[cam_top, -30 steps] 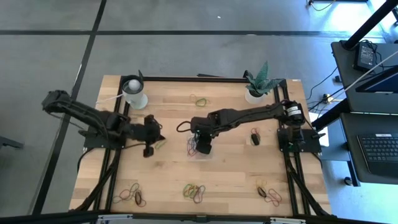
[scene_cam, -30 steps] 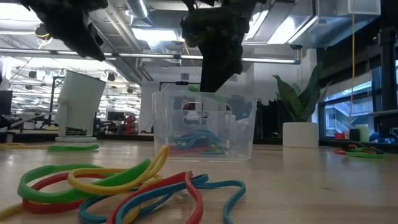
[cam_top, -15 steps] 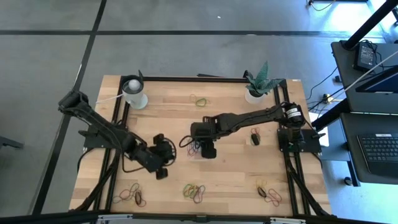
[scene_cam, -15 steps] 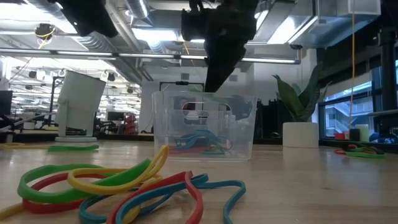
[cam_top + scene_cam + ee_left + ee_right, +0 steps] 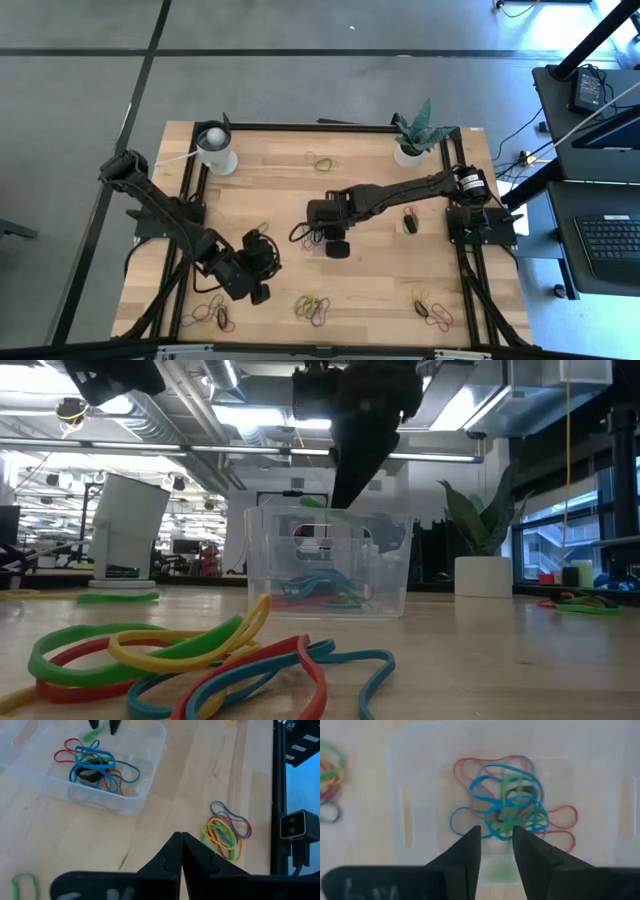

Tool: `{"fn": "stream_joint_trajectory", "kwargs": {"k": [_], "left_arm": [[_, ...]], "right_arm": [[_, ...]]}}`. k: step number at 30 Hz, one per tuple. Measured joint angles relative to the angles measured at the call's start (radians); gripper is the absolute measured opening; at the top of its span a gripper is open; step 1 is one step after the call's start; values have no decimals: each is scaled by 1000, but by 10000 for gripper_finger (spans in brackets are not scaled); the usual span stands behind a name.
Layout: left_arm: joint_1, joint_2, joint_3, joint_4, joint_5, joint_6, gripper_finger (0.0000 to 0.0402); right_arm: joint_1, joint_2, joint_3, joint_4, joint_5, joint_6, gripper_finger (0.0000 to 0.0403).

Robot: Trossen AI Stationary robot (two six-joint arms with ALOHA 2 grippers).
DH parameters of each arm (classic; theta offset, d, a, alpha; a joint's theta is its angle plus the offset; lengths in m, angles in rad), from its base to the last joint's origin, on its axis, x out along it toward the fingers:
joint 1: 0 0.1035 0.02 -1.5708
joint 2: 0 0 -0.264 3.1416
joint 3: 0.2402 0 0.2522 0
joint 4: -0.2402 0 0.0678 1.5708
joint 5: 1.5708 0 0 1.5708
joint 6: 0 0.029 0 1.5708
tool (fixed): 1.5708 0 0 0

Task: Pick and place rubber bands into bin
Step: Put the green rubber band into the transparent bin, then put the yellow rubber band into the transparent bin

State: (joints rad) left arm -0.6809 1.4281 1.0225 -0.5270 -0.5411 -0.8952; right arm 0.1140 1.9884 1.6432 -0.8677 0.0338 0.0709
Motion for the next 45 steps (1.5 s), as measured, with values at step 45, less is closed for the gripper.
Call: {"fn": "stream_joint_trajectory", "kwargs": {"k": [45], "left_arm": [[98,510,520,-310,331,274,4]], "right_arm": [[336,-1094,-1155,425,13,635,10]]}}
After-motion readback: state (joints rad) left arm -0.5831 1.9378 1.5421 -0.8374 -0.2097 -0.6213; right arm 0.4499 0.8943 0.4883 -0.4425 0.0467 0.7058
